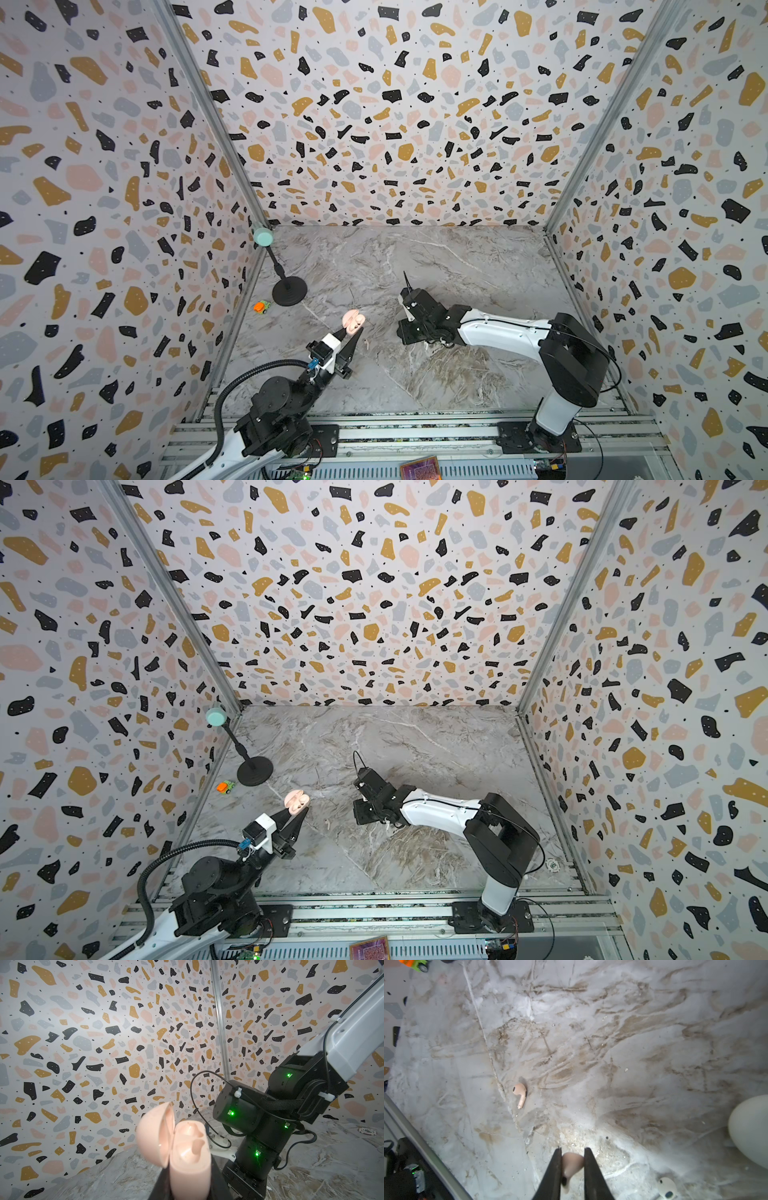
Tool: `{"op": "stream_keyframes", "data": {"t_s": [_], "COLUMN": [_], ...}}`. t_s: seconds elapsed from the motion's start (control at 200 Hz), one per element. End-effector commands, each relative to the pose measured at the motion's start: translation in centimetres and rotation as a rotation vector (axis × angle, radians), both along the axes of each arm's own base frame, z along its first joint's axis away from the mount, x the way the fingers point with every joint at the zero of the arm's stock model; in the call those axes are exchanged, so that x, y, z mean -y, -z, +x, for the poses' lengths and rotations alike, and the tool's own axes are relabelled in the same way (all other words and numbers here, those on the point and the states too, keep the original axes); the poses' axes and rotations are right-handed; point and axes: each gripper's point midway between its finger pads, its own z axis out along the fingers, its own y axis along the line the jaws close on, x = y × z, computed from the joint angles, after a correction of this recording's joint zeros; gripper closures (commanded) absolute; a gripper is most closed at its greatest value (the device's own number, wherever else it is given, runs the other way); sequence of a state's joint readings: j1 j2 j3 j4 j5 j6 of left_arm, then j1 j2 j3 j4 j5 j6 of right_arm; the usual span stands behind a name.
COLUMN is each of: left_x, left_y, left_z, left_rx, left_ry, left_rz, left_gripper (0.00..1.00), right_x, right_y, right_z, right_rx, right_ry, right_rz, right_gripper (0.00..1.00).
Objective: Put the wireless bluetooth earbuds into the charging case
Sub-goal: 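Lift the pink earbud with the right gripper toward the case in the left gripper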
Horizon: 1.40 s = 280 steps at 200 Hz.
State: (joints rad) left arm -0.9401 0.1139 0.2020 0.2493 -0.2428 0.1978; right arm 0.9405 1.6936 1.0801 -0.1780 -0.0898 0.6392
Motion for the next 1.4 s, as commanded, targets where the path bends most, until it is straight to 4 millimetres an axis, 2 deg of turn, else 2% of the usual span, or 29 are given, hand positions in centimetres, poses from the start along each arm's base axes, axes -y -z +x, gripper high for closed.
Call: {"op": "stream_keyframes", "data": {"t_s": [0.0, 0.38, 0.586, 1.036, 1.216, 1.397], "left_x": [0.3, 0.7, 0.9, 1.8, 2.5, 2.9], "left_y": [-0.6, -0.3, -0.2, 0.5, 0.8, 1.0], "left_z": [-0.3, -0.2, -0.2, 0.1, -0.1, -0.2], "left_rx": [0.023, -0.006, -0.019, -0.077, -0.097, -0.112], "left_ry": [0.024, 0.042, 0.053, 0.081, 0.113, 0.134], "left_rz": [-0.031, -0.038, -0.039, -0.043, -0.036, -0.033], "left_gripper": [1.00, 1.00, 1.00, 1.00, 1.00, 1.00], "right_x": [-0.4, -0.4, 0.0, -0.2, -0.6, -1.0], "right_y": [-3.4, -9.9, -14.2, -22.8, -25.1, -26.5], "right_z": [0.3, 0.2, 0.0, -2.7, -3.9, -5.0], "right_rx": [0.059, 0.185, 0.272, 0.460, 0.524, 0.561], "right_ry": [0.002, -0.005, -0.002, -0.050, -0.073, -0.094], "right_rz": [0.088, 0.229, 0.315, 0.484, 0.534, 0.570], "right_gripper": [0.80, 0.81, 0.81, 0.80, 0.80, 0.80]}}
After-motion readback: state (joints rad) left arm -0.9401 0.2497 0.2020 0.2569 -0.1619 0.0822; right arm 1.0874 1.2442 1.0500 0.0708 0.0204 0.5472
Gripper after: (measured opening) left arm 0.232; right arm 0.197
